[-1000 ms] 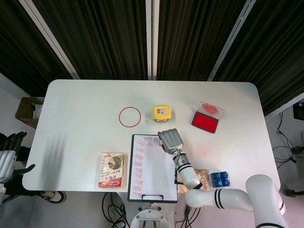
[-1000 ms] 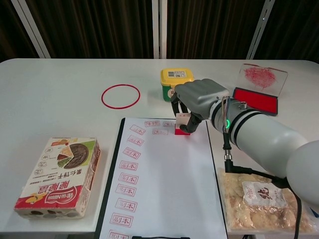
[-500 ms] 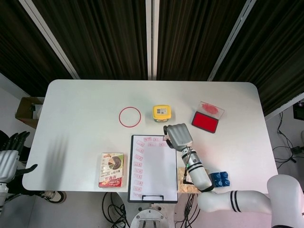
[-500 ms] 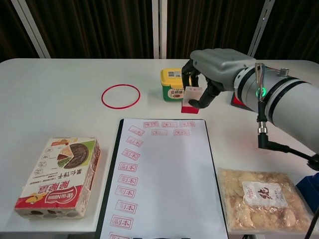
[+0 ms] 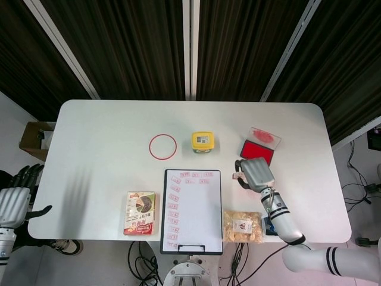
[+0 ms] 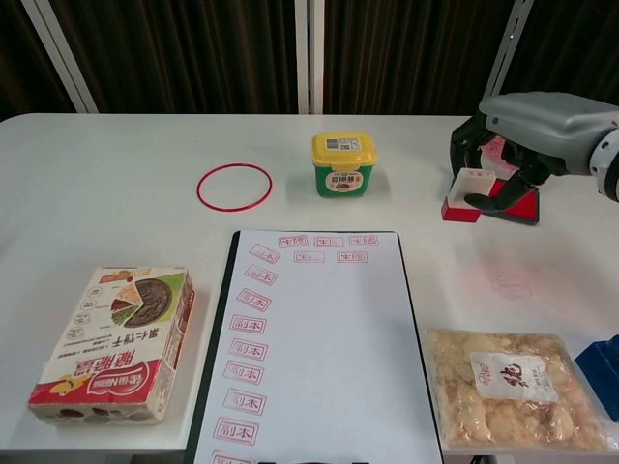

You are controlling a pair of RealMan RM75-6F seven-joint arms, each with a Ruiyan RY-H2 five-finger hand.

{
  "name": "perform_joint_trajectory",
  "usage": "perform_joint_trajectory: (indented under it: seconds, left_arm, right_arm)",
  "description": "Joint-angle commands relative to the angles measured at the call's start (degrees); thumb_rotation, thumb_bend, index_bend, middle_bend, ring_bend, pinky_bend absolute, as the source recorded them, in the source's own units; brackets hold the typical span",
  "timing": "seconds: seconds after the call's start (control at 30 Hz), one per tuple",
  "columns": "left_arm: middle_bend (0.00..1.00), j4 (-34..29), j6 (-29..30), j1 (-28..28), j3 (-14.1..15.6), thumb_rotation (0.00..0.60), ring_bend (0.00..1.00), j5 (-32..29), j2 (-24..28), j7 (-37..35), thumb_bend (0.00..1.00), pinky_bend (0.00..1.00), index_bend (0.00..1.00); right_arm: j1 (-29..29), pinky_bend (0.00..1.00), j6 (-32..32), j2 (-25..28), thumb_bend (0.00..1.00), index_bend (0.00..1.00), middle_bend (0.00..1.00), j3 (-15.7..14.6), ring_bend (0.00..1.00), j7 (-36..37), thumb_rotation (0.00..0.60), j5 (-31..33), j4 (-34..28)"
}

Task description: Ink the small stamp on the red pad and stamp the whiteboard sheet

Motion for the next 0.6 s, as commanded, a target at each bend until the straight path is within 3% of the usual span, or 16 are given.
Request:
perform_joint_trajectory:
  seconds: [0.03, 0.27, 0.6]
  left_arm:
    - [0.06, -0.2, -0.1, -0.1, 0.0, 0.600, 0.05, 0.1, -0.1, 0.3, 0.00, 0.16, 0.05]
    - [0.06, 0.2, 0.1, -0.2, 0.1, 0.600, 0.05, 0.4, -0.5, 0.0, 0.00, 0.16, 0.05]
    - [0.06, 0.5, 0.5, 0.0, 0.4, 0.600, 0.05, 0.6, -0.6, -0.2, 0.00, 0.16, 0.05]
  right_arm:
    - [-2.5, 1.00, -1.1, 0.7, 0.53, 1.00, 0.95, -3.1, 0.97, 3.2, 0.600, -3.3, 2.9]
    - [-6.5, 1.00, 1.2, -1.5, 0.51, 1.00, 0.95, -5.2, 0.97, 9.3, 0.600, -9.6, 9.5]
    - [-7.4, 1.00, -1.8, -3.4, 0.49, 1.00, 0.95, -4.8, 0.97, 11.3, 0.600, -10.7, 13.6]
